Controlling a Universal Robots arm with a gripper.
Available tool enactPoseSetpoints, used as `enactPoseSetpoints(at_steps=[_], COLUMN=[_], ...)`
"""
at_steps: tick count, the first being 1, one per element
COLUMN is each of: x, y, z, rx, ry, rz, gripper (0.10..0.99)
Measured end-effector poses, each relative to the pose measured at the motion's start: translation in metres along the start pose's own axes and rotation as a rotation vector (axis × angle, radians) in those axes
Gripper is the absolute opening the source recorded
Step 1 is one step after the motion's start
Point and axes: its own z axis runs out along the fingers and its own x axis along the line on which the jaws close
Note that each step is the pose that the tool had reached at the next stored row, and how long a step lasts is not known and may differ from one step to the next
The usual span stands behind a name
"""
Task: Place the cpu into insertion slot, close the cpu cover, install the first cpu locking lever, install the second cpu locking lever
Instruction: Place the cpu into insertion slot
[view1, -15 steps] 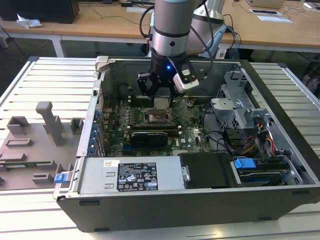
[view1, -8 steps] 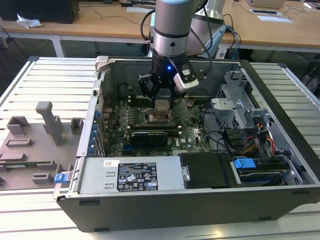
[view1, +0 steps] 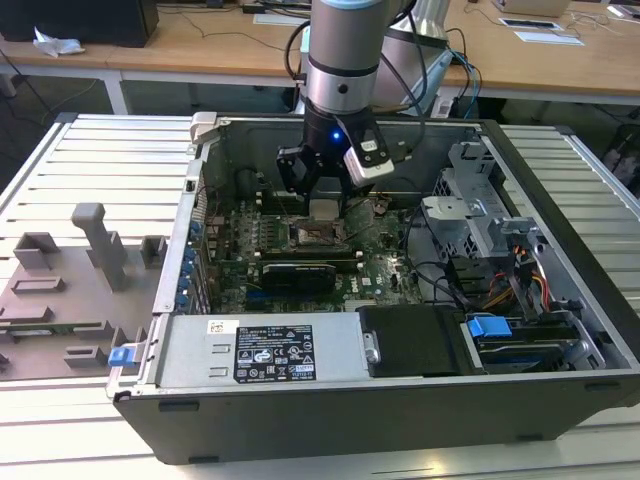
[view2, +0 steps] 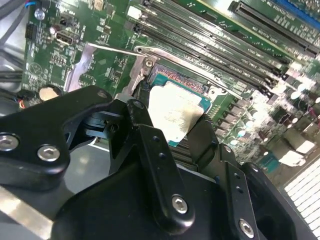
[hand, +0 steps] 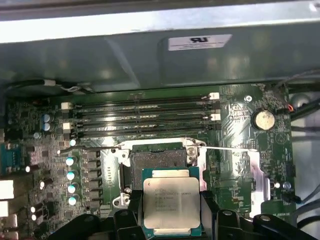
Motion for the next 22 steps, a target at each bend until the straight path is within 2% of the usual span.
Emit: enactPoseSetpoints(at_steps=[7,22], x=[0.0,-0.0001], y=[0.0,-0.0001], z=[0.0012,0.0066], rx=[0.0,-0.001], ry=[-0.0012,-0.0032], rz=[0.075,0.199], gripper=[0.545,0.545])
